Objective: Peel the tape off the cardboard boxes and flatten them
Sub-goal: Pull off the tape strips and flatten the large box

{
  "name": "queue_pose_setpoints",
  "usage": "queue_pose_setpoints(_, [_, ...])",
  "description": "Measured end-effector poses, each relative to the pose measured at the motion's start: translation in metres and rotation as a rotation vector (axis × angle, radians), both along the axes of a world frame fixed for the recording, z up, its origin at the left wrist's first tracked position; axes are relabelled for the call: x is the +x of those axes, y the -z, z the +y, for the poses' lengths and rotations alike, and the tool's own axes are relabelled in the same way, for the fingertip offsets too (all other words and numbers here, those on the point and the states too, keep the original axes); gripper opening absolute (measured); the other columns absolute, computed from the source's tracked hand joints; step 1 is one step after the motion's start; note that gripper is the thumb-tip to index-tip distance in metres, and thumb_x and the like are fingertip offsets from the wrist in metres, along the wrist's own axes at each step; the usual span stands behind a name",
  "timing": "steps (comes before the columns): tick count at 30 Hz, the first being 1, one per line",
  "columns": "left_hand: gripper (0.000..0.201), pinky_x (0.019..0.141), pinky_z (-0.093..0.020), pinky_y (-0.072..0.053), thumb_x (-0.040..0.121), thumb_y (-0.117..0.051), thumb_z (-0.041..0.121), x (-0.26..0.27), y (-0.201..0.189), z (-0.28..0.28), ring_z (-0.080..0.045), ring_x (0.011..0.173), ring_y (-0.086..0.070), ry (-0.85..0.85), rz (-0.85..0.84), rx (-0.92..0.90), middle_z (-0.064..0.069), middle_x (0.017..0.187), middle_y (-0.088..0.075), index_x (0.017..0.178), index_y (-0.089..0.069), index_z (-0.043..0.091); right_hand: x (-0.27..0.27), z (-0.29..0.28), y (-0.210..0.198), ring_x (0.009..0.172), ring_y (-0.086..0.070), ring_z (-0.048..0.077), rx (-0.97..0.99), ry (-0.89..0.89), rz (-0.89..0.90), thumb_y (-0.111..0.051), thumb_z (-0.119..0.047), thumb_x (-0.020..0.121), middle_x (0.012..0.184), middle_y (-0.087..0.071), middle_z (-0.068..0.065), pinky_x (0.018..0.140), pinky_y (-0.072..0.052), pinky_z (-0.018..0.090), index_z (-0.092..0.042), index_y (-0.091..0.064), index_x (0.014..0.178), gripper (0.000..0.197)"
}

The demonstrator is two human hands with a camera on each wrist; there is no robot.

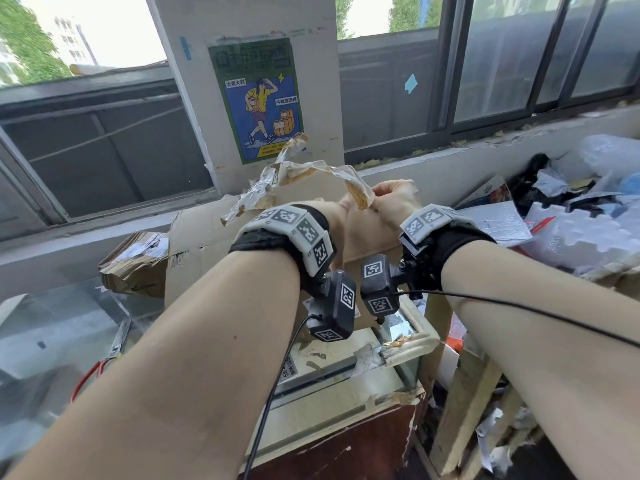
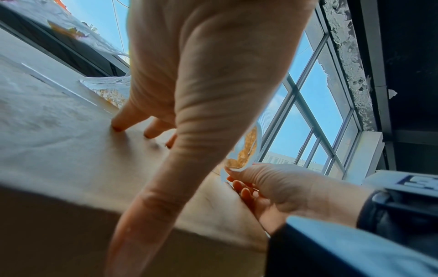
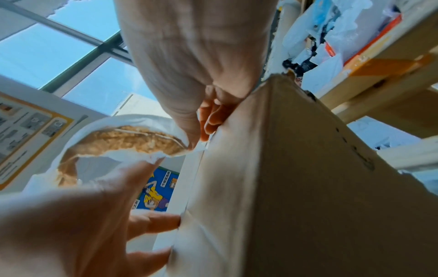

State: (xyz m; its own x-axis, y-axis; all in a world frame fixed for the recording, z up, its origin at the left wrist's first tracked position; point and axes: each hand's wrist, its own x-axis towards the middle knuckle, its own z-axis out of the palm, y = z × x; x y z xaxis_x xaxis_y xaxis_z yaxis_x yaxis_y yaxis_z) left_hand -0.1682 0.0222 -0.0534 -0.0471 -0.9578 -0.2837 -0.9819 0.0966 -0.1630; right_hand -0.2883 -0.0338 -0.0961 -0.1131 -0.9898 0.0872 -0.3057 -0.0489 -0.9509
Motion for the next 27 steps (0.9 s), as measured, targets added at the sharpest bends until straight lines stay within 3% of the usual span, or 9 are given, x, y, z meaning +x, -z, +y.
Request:
queue_pose_setpoints(1, [0.127, 0.109, -0.047, -0.035, 0.074, -0.082, 0.035, -0.001, -0.002, 0.002, -0.034, 0.139, -0.035, 0.000, 0.022, 0.006, -0.019, 0.156, -0.021, 0.151, 0.019, 0.022, 0.000, -0.001, 0.001, 0.069, -0.055, 0.013, 0.010, 0.024, -0.027, -0.074, -0.012, 0.078, 0.075, -0.064, 0.004, 0.063, -0.046, 0.022, -0.014, -0.071, 0.076, 0.004])
queue_pose_setpoints(3, [0.124, 0.106, -0.043, -0.038, 0.076, -0.080, 0.034, 0.005, 0.005, 0.000, -0.030, 0.134, -0.042, 0.021, 0.065, -0.031, -0.015, 0.151, -0.035, 0.151, 0.017, 0.020, -0.003, -0.006, 0.003, 0.063, -0.053, 0.014, 0.042, 0.056, -0.088, -0.070, -0.004, 0.076, 0.067, -0.062, 0.002, 0.066, -0.047, 0.027, -0.017, -0.065, 0.063, 0.020])
queue_pose_setpoints(6, [0.100, 0.099, -0.040, -0.047, 0.067, -0.086, 0.034, 0.008, 0.010, -0.004, -0.027, 0.122, -0.055, 0.043, 0.073, -0.048, -0.012, 0.138, -0.051, 0.149, -0.030, 0.015, -0.004, -0.008, 0.006, 0.059, -0.050, 0.014, 0.054, 0.043, -0.176, -0.067, -0.003, 0.079, 0.064, -0.059, 0.001, 0.066, -0.046, 0.032, -0.017, -0.058, 0.057, 0.027])
queue_pose_setpoints(7, [0.098, 0.096, -0.035, -0.048, 0.066, -0.086, 0.037, 0.007, 0.009, -0.003, -0.026, 0.120, -0.055, 0.052, 0.044, -0.051, -0.012, 0.136, -0.051, 0.146, -0.035, 0.015, -0.003, -0.009, 0.007, 0.060, -0.049, 0.014, 0.046, 0.042, -0.207, -0.068, -0.004, 0.080, 0.064, -0.058, 0.002, 0.064, -0.045, 0.032, -0.016, -0.057, 0.057, 0.029])
queue_pose_setpoints(10, [0.104, 0.091, -0.029, -0.044, 0.067, -0.085, 0.042, 0.002, 0.008, -0.002, -0.025, 0.125, -0.052, 0.075, -0.025, -0.057, -0.014, 0.140, -0.046, 0.149, -0.028, 0.013, -0.004, -0.009, 0.011, 0.054, -0.047, 0.012, 0.028, 0.034, -0.319, -0.069, -0.006, 0.083, 0.064, -0.057, 0.003, 0.054, -0.042, 0.025, -0.016, -0.055, 0.057, 0.031])
queue_pose_setpoints(13, [0.104, 0.105, -0.039, -0.040, 0.069, -0.084, 0.039, 0.002, 0.009, -0.001, -0.030, 0.134, -0.042, 0.050, -0.029, -0.054, -0.019, 0.150, -0.033, 0.150, -0.024, 0.015, -0.006, -0.008, 0.014, 0.055, -0.046, 0.009, 0.022, 0.024, -0.423, -0.067, -0.007, 0.086, 0.065, -0.056, 0.002, 0.050, -0.041, 0.018, -0.014, -0.054, 0.061, 0.029])
queue_pose_setpoints(16, [0.080, 0.103, -0.045, -0.041, 0.076, -0.080, 0.030, 0.000, 0.005, 0.001, -0.034, 0.131, -0.045, 0.042, 0.019, -0.058, -0.016, 0.147, -0.039, 0.144, -0.040, 0.016, -0.006, -0.006, 0.012, 0.058, -0.048, 0.009, 0.020, 0.032, -0.471, -0.065, -0.006, 0.087, 0.067, -0.056, 0.002, 0.052, -0.043, 0.017, -0.013, -0.053, 0.063, 0.028])
queue_pose_setpoints(20, [0.072, 0.109, -0.054, -0.029, 0.091, -0.060, 0.026, 0.000, 0.003, -0.003, -0.038, 0.141, -0.026, -0.034, 0.050, -0.035, -0.015, 0.157, -0.012, 0.150, -0.020, 0.019, -0.004, -0.005, 0.011, 0.058, -0.048, 0.009, 0.017, 0.044, -0.464, -0.063, -0.007, 0.089, 0.069, -0.056, 0.002, 0.053, -0.044, 0.018, -0.013, -0.051, 0.064, 0.029])
queue_pose_setpoints(27, [0.064, 0.104, -0.047, -0.036, 0.092, -0.059, 0.022, -0.002, 0.008, -0.001, -0.038, 0.133, -0.037, -0.066, 0.075, -0.103, -0.016, 0.151, -0.026, 0.148, -0.028, 0.019, -0.008, -0.003, 0.005, 0.063, -0.058, 0.020, -0.018, 0.043, -0.363, -0.068, -0.017, 0.087, 0.071, -0.060, 0.007, 0.056, -0.050, 0.031, -0.014, -0.050, 0.065, 0.029])
